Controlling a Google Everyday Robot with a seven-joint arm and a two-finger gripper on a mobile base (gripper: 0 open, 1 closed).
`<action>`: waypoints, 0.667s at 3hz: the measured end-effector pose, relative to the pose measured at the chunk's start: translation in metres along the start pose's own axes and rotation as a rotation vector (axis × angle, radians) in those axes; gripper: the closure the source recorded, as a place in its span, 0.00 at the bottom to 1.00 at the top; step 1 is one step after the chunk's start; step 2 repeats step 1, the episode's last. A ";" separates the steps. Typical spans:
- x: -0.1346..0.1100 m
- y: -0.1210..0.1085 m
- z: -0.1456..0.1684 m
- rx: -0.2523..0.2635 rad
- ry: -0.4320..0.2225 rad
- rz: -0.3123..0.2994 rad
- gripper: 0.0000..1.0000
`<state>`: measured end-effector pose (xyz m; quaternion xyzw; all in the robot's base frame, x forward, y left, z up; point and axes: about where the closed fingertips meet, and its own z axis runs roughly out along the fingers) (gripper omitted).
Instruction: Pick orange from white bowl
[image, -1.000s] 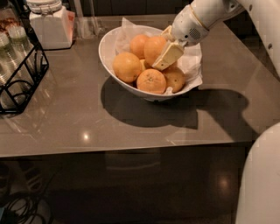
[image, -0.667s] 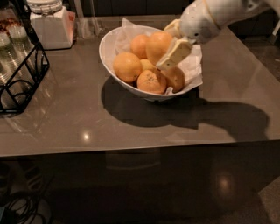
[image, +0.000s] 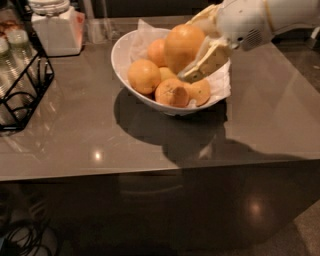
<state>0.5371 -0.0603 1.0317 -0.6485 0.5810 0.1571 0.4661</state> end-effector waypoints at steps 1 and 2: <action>0.000 0.000 0.000 0.000 0.000 0.000 1.00; 0.000 0.000 0.000 0.000 0.000 0.000 1.00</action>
Offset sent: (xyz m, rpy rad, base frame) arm 0.0000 0.0000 0.0000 0.0000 0.0000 0.0000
